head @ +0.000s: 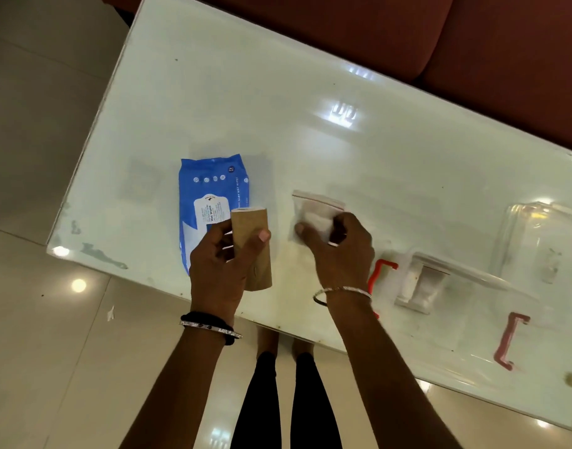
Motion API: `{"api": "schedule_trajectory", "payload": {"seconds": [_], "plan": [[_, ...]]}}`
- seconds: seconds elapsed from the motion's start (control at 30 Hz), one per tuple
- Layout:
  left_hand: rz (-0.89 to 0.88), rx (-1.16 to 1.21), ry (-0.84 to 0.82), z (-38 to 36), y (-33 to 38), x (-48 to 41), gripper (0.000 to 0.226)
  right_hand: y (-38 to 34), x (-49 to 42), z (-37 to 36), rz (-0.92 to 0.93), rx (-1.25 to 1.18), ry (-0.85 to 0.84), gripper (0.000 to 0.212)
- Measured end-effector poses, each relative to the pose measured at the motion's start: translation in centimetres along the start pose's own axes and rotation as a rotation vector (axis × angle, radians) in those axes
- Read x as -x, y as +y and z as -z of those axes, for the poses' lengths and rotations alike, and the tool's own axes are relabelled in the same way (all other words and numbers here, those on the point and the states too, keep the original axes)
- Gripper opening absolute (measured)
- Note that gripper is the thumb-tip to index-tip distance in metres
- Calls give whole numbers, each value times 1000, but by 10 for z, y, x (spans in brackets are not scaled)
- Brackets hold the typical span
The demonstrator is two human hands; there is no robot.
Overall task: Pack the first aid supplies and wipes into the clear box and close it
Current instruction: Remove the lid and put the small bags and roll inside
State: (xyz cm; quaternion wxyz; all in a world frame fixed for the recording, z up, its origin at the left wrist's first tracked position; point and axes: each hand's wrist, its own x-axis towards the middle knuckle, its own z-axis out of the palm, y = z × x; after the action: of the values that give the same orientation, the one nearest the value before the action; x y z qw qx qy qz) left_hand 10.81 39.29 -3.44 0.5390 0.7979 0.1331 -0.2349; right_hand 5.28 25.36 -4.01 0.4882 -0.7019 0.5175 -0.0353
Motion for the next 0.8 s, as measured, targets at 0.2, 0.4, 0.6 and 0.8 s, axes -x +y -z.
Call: {"api": "schedule_trajectory", "payload": {"seconds": [0.2,0.4,0.6,0.8], "plan": [[33,2,-147,-32,9,17,47,35,25,106,-111,-174,86,38],[41,26,-252,-67,22,36,51,103,32,181,-349,-125,276,37],[23,-35,-381,-98,25,56,61,152,-1,193,-534,53,325,40],[25,-33,-487,-117,30,70,44,167,-32,184,-559,146,334,45]]}}
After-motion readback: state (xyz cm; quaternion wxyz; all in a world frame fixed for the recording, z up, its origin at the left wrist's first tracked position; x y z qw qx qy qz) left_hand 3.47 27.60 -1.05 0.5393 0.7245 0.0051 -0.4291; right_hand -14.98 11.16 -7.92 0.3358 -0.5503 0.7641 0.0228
